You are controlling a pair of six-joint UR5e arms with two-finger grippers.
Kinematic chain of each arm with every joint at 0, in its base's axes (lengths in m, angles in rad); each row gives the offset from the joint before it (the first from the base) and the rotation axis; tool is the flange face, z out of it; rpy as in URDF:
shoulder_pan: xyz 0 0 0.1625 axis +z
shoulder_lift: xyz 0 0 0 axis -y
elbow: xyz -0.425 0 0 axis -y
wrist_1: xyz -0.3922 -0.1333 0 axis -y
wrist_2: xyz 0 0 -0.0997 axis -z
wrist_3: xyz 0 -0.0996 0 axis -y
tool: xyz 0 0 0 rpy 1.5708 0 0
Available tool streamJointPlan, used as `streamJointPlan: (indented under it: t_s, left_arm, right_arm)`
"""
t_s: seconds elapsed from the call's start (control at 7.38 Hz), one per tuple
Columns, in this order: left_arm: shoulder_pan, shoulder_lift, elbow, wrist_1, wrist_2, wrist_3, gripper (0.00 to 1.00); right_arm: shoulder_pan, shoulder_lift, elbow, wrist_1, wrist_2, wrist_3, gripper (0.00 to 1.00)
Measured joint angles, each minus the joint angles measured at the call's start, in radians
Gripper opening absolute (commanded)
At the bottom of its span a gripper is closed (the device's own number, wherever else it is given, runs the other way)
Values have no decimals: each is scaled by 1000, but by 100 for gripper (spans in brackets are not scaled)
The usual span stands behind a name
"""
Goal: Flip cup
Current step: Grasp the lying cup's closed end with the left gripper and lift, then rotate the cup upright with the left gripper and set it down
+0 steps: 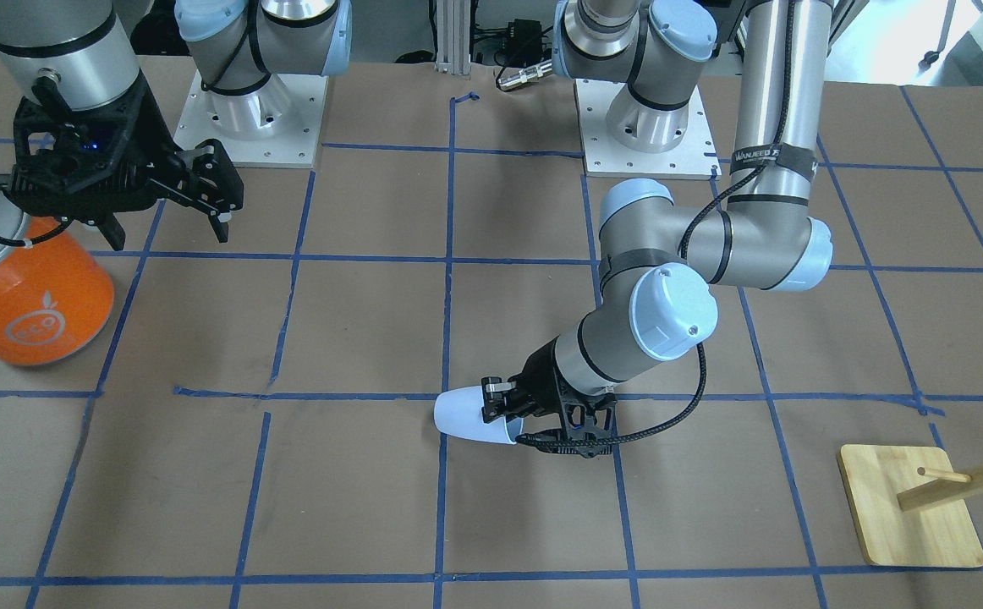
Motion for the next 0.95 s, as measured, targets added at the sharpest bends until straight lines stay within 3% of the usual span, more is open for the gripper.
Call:
streamJointPlan:
  t_s: [0.54, 0.95]
  left_arm:
    - [-4, 26, 73, -7, 178, -20, 0]
    - [31, 43, 113, 2, 414, 198, 0]
  right_arm:
    - [0, 0, 0, -2, 0, 0, 100]
    - [0, 0, 0, -4, 0, 0, 100]
